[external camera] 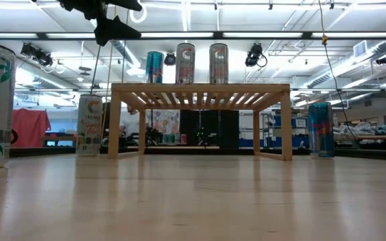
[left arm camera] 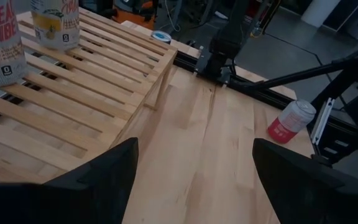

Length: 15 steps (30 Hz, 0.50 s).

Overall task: Place canned beverage on shelf
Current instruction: Put the right pink white soda can on the shelf

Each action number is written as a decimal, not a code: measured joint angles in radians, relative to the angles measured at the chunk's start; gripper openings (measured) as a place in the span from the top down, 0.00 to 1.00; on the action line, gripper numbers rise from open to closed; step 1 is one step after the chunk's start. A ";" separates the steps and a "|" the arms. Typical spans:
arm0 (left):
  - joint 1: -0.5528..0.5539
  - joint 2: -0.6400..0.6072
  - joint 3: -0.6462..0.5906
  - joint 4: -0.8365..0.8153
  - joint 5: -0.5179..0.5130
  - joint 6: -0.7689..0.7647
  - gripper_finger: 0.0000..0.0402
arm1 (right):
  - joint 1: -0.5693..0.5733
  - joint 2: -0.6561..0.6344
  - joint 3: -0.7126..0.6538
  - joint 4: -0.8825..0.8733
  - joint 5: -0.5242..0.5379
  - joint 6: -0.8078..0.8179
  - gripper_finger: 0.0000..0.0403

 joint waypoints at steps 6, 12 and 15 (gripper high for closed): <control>0.000 0.000 0.000 -0.001 0.000 0.000 0.21 | 0.136 -0.002 -0.105 -0.012 0.217 0.090 0.04; 0.000 0.000 0.000 -0.001 0.001 0.000 0.21 | 0.232 -0.003 -0.247 -0.037 0.417 0.306 0.04; 0.000 0.000 0.000 -0.001 0.001 0.001 0.21 | 0.265 -0.003 -0.344 -0.017 0.426 0.395 0.04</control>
